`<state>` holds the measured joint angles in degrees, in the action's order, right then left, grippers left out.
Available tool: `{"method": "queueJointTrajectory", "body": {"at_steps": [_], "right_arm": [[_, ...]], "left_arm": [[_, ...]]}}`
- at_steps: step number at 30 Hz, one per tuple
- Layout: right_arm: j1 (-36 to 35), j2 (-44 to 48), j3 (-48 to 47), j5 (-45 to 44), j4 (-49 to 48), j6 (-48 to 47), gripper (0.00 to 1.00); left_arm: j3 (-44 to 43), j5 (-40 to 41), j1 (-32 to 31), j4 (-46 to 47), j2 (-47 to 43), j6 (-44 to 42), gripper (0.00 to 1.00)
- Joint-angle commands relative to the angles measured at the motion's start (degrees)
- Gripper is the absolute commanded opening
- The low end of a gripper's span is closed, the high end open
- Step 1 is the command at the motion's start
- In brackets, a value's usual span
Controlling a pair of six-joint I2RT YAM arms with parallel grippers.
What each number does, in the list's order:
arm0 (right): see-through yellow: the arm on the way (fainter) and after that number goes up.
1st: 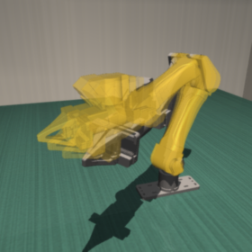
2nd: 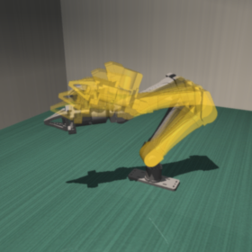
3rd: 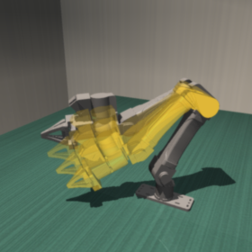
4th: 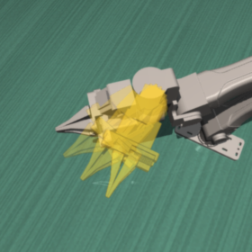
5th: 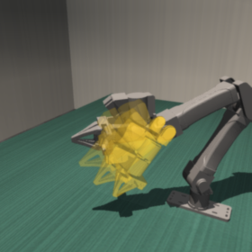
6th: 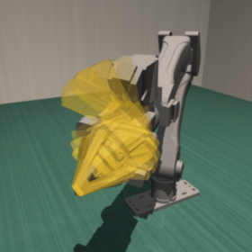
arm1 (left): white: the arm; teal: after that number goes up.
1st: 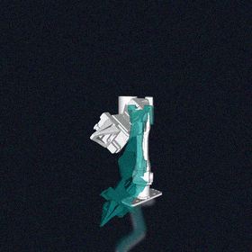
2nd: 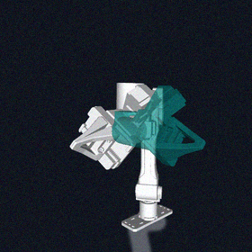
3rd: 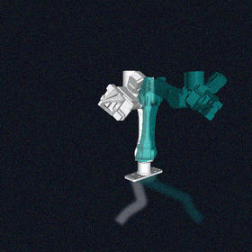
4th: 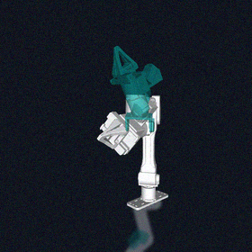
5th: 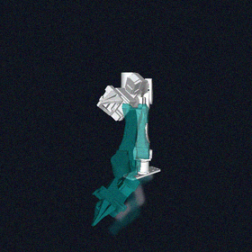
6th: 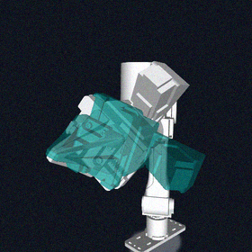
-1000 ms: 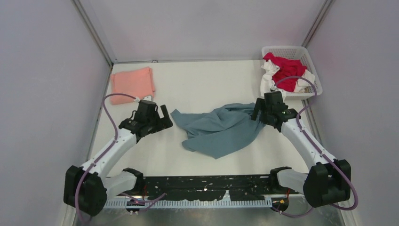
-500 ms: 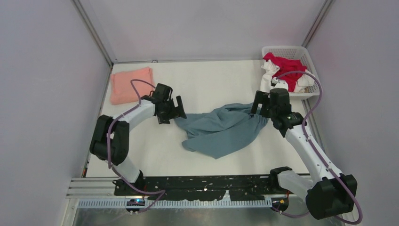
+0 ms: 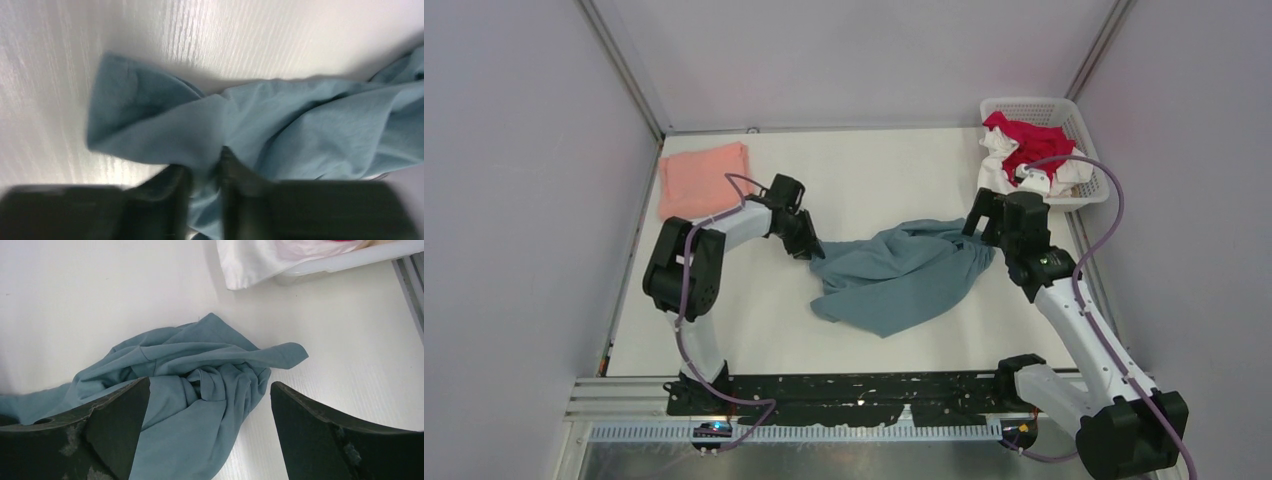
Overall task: Fold and stack the t-shirts
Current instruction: Flatten out the tshirt
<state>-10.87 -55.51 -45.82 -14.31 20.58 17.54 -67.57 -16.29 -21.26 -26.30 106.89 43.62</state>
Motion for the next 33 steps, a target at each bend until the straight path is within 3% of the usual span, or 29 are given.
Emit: {"method": "queueJointTrajectory", "body": {"at_steps": [1, 11, 18, 25, 27, 29, 30, 33], "right_arm": [[0.22, 1.43, 1.36, -1.54, -3.63, 3.05, 0.95], [5.04, -9.28, -0.59, 2.76, -0.16, 11.69, 0.95], [7.40, -19.24, -2.80, 9.80, -8.51, 16.65, 0.99], [7.37, -27.98, -5.77, 5.81, -11.91, 21.37, 0.93], [7.36, -30.06, -6.04, 4.48, -12.11, 22.03, 0.85], [7.37, -31.33, -6.57, 3.08, -11.82, 21.99, 0.70], [7.36, -31.64, -6.98, 2.07, -11.49, 21.87, 0.56], [7.36, -31.51, -7.42, -0.24, -10.63, 21.33, 0.30]], "left_arm": [[-1.65, 0.48, -0.37, -0.73, -0.45, 0.15, 0.01], [1.59, 10.95, -0.37, -2.76, -9.71, -3.10, 0.00], [1.71, 9.38, -0.37, -1.83, -10.50, -4.09, 0.00], [1.80, 9.65, -0.37, -1.95, -10.99, -4.75, 0.00], [1.73, 9.93, -0.37, -2.10, -11.11, -4.97, 0.00], [1.43, 10.43, -0.37, -2.48, -11.23, -5.32, 0.00], [1.21, 10.94, -0.37, -2.85, -11.34, -5.53, 0.00], [0.25, 13.34, -0.17, -4.30, -11.86, -6.25, 0.00]]}}
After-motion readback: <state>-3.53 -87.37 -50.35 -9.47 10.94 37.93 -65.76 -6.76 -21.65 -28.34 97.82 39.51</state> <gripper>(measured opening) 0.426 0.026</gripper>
